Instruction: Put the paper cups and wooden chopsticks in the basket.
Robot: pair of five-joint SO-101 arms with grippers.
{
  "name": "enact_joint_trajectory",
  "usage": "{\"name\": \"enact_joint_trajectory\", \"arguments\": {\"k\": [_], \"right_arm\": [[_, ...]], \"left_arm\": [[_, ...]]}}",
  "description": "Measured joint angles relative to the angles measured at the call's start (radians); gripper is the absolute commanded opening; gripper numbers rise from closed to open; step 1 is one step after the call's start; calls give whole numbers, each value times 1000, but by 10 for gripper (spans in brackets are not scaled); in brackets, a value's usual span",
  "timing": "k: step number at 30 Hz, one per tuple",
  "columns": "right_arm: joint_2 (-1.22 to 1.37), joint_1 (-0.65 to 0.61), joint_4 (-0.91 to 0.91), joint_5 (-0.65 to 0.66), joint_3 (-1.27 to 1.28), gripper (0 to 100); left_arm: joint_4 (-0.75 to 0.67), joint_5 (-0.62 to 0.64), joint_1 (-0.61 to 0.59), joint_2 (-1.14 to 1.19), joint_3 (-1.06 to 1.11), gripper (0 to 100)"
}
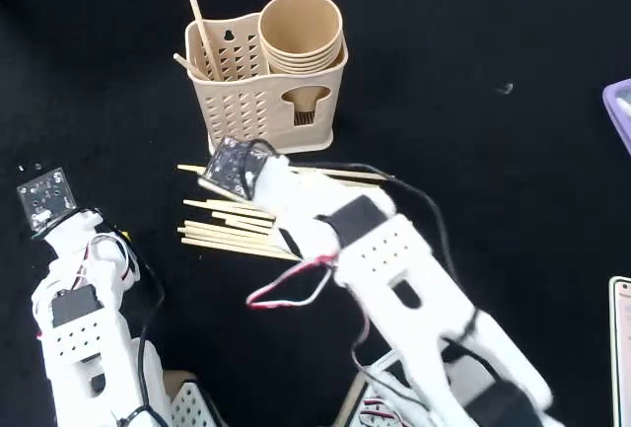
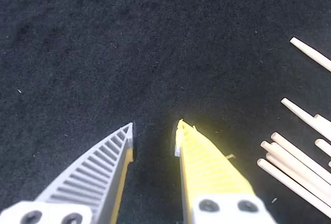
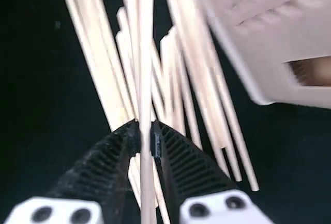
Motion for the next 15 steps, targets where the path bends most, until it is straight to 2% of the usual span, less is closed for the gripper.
{"name": "enact_joint_trajectory", "arguments": {"k": [5,10,15], "right_arm": [[-132,0,-118,-192,-114,11],[-138,0,-385,-367,-189,11],[-54,0,-663,-453,-241,11]], "left_arm": [[0,0,0,0,0,145],[0,0,0,0,0,145],[0,0,0,0,0,145]]}}
